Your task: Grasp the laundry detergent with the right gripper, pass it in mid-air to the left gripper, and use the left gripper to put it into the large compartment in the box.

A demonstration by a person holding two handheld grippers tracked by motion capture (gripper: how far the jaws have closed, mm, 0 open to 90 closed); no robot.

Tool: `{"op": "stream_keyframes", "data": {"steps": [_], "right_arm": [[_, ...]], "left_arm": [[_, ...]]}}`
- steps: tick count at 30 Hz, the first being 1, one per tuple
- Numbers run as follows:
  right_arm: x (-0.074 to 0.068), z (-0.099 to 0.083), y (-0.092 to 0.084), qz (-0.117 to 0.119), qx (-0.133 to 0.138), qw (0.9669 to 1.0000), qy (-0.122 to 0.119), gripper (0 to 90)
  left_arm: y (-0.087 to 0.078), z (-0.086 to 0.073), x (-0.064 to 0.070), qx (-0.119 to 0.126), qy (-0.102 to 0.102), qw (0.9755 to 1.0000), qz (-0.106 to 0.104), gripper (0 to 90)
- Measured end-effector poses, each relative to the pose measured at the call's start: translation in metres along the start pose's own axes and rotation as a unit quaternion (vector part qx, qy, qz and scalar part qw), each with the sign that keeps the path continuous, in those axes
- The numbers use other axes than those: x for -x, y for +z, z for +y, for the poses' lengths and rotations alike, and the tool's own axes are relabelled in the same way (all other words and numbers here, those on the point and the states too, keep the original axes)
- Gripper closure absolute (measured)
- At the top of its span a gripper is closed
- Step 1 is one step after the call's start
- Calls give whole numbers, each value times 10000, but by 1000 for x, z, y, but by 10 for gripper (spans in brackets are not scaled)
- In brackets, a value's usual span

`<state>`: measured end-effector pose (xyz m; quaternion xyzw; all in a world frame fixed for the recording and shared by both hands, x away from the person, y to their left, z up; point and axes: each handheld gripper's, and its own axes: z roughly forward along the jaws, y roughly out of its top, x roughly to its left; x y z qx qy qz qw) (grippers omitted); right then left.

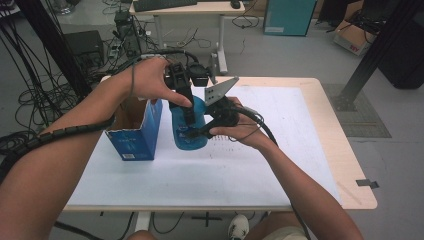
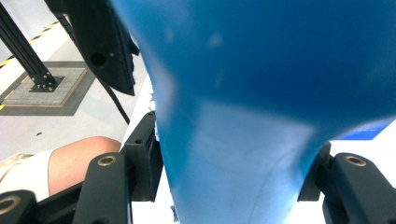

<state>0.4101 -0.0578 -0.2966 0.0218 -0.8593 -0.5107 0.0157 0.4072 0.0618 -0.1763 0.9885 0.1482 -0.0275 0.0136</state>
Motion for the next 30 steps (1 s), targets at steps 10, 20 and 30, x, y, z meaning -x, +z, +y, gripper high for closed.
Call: {"op": "stream_keyframes", "data": {"steps": [10, 20, 30], "right_arm": [[1, -1, 2, 34, 12, 10000, 15, 395], [6, -7, -8, -281, -324, 9990, -152, 186], [3, -18, -34, -1003, -1379, 9832, 655, 32]], "left_arm": [[0, -3, -2, 33, -32, 10000, -50, 369], [-2, -10, -5, 309, -653, 9973, 107, 368], [-21, -18, -13, 245, -1018, 9942, 224, 368]]}}
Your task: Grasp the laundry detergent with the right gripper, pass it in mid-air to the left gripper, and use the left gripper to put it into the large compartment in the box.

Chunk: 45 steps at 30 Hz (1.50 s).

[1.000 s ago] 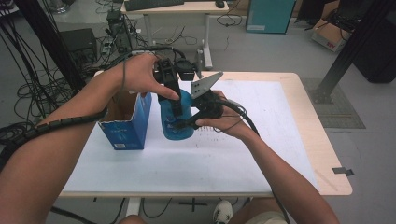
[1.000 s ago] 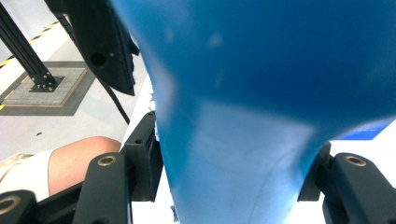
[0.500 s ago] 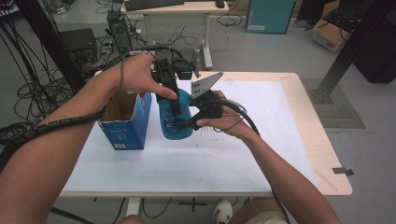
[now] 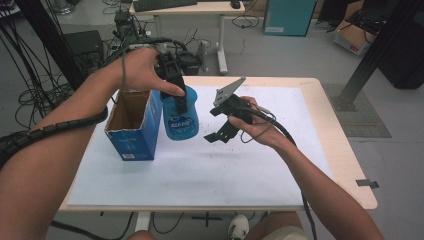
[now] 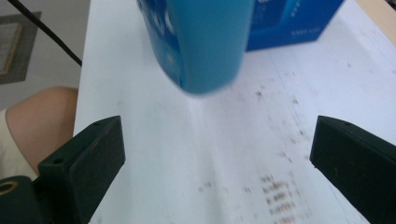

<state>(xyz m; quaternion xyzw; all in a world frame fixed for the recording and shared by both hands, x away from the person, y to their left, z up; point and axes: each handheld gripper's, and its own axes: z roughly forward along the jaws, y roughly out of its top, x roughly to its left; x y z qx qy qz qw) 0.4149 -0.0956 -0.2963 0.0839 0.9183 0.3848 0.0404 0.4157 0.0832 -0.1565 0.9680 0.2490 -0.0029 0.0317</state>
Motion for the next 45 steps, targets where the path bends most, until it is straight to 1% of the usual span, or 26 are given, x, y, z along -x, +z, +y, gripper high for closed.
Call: {"op": "stream_keyframes", "data": {"steps": [1, 2, 5, 7, 8, 10, 11, 12, 13, 16, 19, 21, 22, 26, 27, 29, 31, 32, 33, 34, 37, 38, 39, 42, 43, 45], "right_arm": [[1, -1, -3, -7, -28, 10000, 70, 32], [4, -3, -7, -50, -50, 9998, 180, 31], [8, -7, -15, -134, -206, 9994, 256, 33], [11, -8, -22, -58, -418, 9985, 343, 40], [12, -8, -24, 14, -432, 9984, 369, 41], [12, -8, -31, -101, -504, 9981, 327, 46], [12, -8, -33, -142, -517, 9983, 245, 41], [9, -6, -36, -247, -522, 9976, 376, 41], [10, -6, -39, -236, -552, 9978, 296, 41], [10, -4, -46, -313, -659, 9966, 388, 41], [11, -3, -53, -384, -766, 9958, 332, 42], [12, -2, -58, -411, -795, 9954, 347, 42], [13, -3, -58, -404, -805, 9955, 309, 42], [15, -3, -61, -377, -891, 9951, 227, 43], [15, -3, -61, -386, -912, 9947, 279, 44], [15, -2, -63, -414, -965, 9943, 203, 44], [14, -1, -65, -417, -980, 9942, 145, 44], [14, 0, -66, -417, -984, 9942, 140, 43], [14, 0, -67, -407, -978, 9943, 72, 44], [12, 0, -67, -432, -976, 9942, 127, 44], [12, 0, -69, -384, -1016, 9941, 49, 45], [12, 0, -70, -392, -1038, 9938, 48, 45], [12, -1, -71, -404, -1003, 9941, 4, 44], [12, -3, -74, -412, -1027, 9938, 87, 44], [12, -5, -75, -413, -1010, 9940, 62, 44], [11, -7, -75, -408, -1040, 9937, 44, 46]], "left_arm": [[-6, 0, -5, -202, 184, 9996, 56, 368], [-8, -1, -6, -188, 99, 9997, 81, 368], [-17, -3, -9, -201, -62, 9997, 125, 368], [-23, -5, -13, -198, -201, 9995, 129, 368], [-28, -7, -15, -187, -291, 9993, 140, 368], [-33, -9, -19, -195, -383, 9990, 156, 368], [-36, -10, -20, -197, -456, 9986, 173, 368], [-39, -11, -21, -206, -493, 9984, 205, 368], [-42, -13, -23, -204, -586, 9978, 254, 368], [-50, -18, -27, -224, -806, 9959, 332, 368], [-58, -24, -32, -196, -1023, 9938, 377, 367], [-63, -29, -35, -183, -1184, 9919, 414, 368], [-67, -31, -37, -174, -1308, 9904, 410, 368], [-76, -35, -38, -155, -1552, 9870, 396, 369], [-79, -36, -39, -156, -1617, 9859, 402, 368], [-84, -39, -41, -129, -1795, 9826, 460, 369], [-87, -40, -42, -135, -1882, 9805, 547, 368], [-89, -40, -41, -144, -1960, 9789, 560, 368], [-90, -40, -41, -160, -1988, 9782, 580, 369], [-92, -41, -42, -163, -2053, 9769, 563, 369], [-95, -44, -44, -149, -2235, 9733, 494, 368], [-97, -45, -44, -124, -2352, 9707, 482, 369], [-98, -46, -45, -111, -2402, 9694, 489, 369], [-101, -50, -48, -22, -2600, 9640, 559, 368], [-102, -52, -49, -24, -2639, 9629, 557, 368], [-103, -53, -49, 56, -2829, 9575, 553, 368]]}}
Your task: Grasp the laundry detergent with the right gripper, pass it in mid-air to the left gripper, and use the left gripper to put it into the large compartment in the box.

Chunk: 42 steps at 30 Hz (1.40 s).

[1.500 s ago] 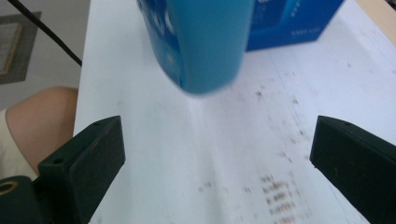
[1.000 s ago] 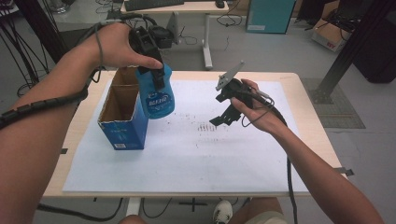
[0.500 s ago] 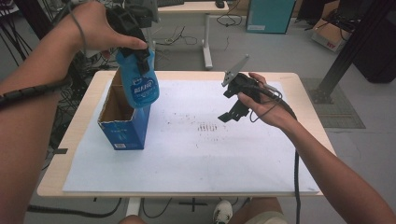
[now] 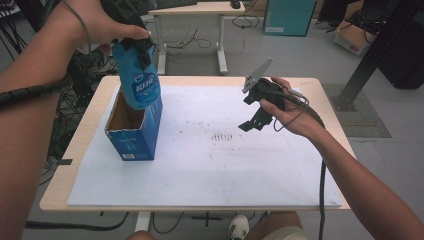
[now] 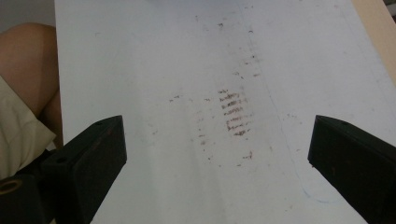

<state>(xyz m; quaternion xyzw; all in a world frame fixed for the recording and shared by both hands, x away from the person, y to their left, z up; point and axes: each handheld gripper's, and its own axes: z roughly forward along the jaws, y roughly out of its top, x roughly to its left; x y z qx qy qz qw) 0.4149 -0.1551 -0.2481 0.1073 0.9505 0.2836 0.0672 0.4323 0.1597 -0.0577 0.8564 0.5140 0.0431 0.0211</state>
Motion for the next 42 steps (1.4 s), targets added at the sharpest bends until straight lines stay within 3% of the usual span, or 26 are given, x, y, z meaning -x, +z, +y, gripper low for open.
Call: {"op": "stream_keyframes", "data": {"steps": [9, 20, 31, 33, 36, 39, 42], "right_arm": [[0, -6, -8, -126, 18, 9999, 35, 45], [2, -8, -13, -165, -2, 9999, 5, 45], [0, -4, -12, -207, -99, 9997, -63, 45], [0, -5, -13, -213, -97, 9997, -66, 46], [0, -6, -13, -232, -85, 9997, -49, 45], [0, -7, -14, -237, -90, 9997, -37, 46], [1, -8, -13, -234, -97, 9997, -44, 46]], "left_arm": [[-11, -1, -15, 125, -558, 9983, 114, 369], [-15, -5, -45, 147, -1440, 9895, 11, 369], [-18, -14, -73, 315, -2346, 9715, -83, 371], [-17, -18, -78, 364, -2545, 9663, -142, 371], [-13, -24, -86, 424, -2738, 9606, -235, 371], [-8, -27, -90, 396, -2896, 9559, -285, 371], [-5, -29, -92, 368, -2982, 9534, -257, 371]]}}
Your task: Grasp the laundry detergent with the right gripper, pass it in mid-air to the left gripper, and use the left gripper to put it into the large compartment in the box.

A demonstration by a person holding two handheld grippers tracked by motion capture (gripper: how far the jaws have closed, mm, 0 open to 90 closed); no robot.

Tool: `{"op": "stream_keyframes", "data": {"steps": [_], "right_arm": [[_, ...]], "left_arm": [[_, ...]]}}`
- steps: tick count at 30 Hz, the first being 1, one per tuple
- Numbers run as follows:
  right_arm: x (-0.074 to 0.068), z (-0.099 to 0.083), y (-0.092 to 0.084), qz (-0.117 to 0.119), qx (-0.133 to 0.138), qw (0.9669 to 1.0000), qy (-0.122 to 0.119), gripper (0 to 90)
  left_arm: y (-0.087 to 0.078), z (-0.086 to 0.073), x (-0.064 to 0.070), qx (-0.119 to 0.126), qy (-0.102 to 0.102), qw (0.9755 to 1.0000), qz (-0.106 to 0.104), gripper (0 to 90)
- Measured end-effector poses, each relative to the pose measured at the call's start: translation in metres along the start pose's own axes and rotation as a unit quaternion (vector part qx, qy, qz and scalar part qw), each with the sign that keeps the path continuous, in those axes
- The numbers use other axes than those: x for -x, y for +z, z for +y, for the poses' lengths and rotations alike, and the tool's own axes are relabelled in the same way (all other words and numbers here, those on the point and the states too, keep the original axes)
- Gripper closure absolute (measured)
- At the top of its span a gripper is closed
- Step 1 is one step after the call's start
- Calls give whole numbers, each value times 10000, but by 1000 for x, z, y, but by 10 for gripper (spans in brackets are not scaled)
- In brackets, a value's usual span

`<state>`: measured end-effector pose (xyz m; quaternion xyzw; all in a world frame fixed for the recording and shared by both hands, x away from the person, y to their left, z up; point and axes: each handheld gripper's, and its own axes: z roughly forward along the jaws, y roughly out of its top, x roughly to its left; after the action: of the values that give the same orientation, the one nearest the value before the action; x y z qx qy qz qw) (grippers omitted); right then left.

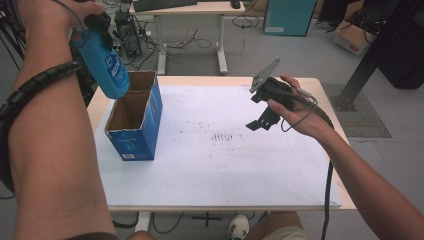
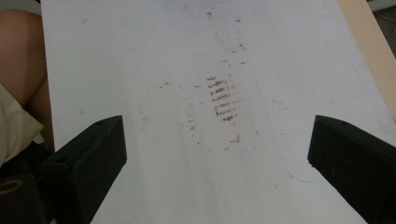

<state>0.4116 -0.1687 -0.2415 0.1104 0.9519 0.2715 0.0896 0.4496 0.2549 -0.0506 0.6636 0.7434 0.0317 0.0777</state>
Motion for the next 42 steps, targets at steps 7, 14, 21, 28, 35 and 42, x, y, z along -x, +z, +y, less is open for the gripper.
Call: {"op": "stream_keyframes", "data": {"steps": [7, 14, 21, 28, 35, 42], "right_arm": [[0, -1, 0, 13, 1, 10000, 39, 46], [0, 1, 2, 9, -31, 10000, 6, 46], [0, 3, 3, 11, -45, 10000, -38, 46], [0, 5, 4, 18, -81, 9999, -79, 46], [-1, 5, 5, 6, -112, 9999, -65, 46], [-1, 3, 6, 13, -114, 9999, -81, 46]], "left_arm": [[-1, 0, -5, 78, -42, 10000, 45, 370], [1, 0, -8, 128, -106, 9998, 62, 370], [6, -1, -11, 118, -99, 9999, 72, 370], [12, -1, -12, 93, -128, 9998, 83, 370], [21, -1, -12, 75, -104, 9999, 89, 370], [30, -1, -11, 72, -63, 9999, 101, 369]]}}
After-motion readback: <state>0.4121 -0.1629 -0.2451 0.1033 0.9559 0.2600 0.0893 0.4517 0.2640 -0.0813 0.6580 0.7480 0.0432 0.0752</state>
